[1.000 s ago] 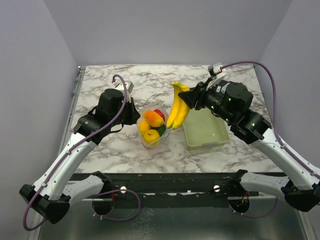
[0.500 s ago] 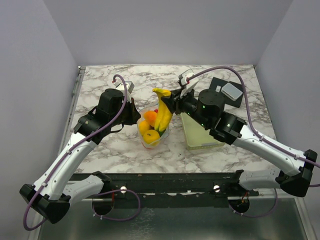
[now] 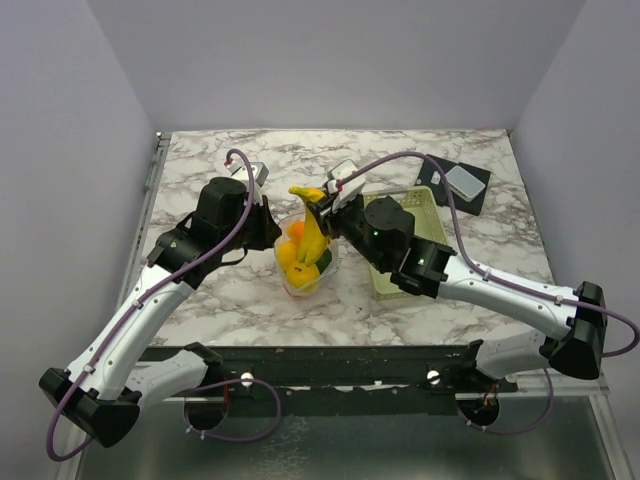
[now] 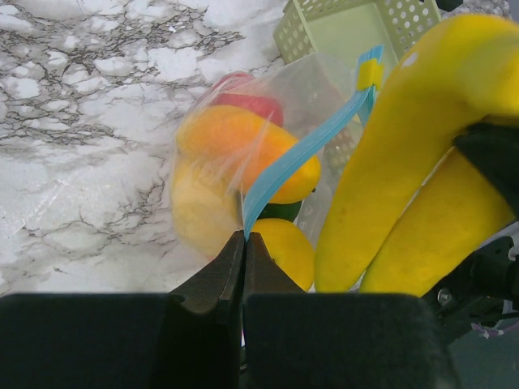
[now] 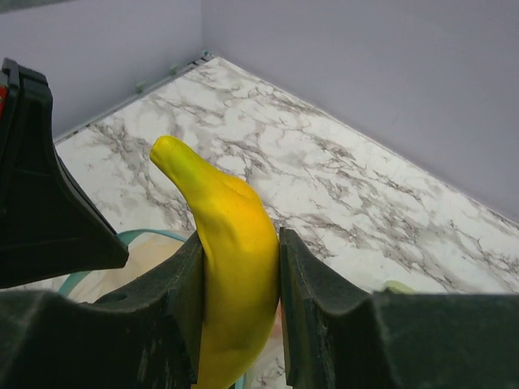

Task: Place the food in the zip-top bag and seal the zipper
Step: Place the fake fruit in the zipper food storage bag.

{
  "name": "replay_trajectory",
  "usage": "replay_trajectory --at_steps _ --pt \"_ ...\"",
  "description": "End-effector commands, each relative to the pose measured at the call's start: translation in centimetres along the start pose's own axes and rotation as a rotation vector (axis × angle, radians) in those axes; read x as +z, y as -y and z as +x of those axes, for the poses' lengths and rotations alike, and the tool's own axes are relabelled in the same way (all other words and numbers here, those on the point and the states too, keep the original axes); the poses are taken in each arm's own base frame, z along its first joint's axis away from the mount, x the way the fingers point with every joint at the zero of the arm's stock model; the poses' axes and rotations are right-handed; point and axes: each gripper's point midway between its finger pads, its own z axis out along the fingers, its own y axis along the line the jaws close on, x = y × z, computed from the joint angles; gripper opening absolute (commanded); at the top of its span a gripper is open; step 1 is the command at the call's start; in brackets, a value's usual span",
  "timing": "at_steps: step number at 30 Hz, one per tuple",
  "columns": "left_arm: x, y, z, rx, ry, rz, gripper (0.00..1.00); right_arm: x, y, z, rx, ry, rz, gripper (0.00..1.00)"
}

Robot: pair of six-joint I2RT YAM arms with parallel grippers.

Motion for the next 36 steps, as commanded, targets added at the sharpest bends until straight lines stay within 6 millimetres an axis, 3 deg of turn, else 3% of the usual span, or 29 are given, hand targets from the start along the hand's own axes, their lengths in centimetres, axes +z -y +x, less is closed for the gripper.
replay_trajectory --at_steps 1,14,25,36 --pt "-0.7 0.8 -1.0 -0.004 0.025 0.029 0.0 0.2 -0.5 0.5 -0.027 0.013 0.047 0.01" --pt "-0.5 0.7 -1.0 -0.008 0.024 0.023 0.0 -1.4 -3.4 3.4 -0.026 -0.088 0.008 0.01" --pt "-0.7 0.8 -1.2 -0.014 0.033 0.024 0.0 -2.4 -4.5 7.7 0.011 -0.273 -0.011 0.01" --pt "-1.1 1.0 -1.2 -0.015 0.039 0.037 0.0 -2.1 -4.9 10.0 -0.032 -0.443 0.025 0.01"
